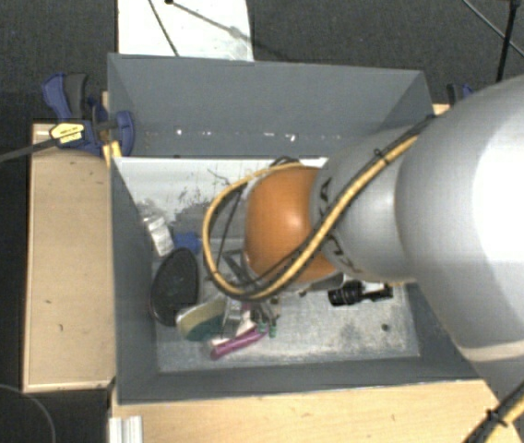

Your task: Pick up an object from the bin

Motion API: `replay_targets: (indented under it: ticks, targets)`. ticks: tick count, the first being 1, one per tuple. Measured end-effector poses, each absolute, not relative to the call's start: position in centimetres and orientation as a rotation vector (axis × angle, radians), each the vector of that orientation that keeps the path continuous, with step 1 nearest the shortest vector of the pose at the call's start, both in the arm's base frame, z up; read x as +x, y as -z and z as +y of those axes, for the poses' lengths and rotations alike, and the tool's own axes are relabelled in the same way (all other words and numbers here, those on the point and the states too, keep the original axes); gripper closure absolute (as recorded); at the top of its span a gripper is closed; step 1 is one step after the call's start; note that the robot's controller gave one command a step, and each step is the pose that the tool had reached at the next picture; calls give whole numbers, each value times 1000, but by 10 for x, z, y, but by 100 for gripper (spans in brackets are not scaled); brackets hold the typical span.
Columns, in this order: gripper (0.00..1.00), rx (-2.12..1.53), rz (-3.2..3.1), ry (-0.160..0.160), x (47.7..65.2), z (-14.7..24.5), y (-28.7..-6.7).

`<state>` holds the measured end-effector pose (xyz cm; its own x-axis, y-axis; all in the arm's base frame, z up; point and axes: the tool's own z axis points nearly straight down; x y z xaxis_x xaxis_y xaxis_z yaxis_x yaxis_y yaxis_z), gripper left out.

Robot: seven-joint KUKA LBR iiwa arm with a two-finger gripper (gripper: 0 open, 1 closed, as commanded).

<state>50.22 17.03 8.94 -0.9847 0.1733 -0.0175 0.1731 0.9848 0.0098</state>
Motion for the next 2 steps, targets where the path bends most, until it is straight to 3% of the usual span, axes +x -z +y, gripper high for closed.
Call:
replay_targets:
  ticks: [1,2]
  targets:
    - [100,-3,3133,-2,583,142,-101]
    - [100,-539,3088,-2,558,148,-158]
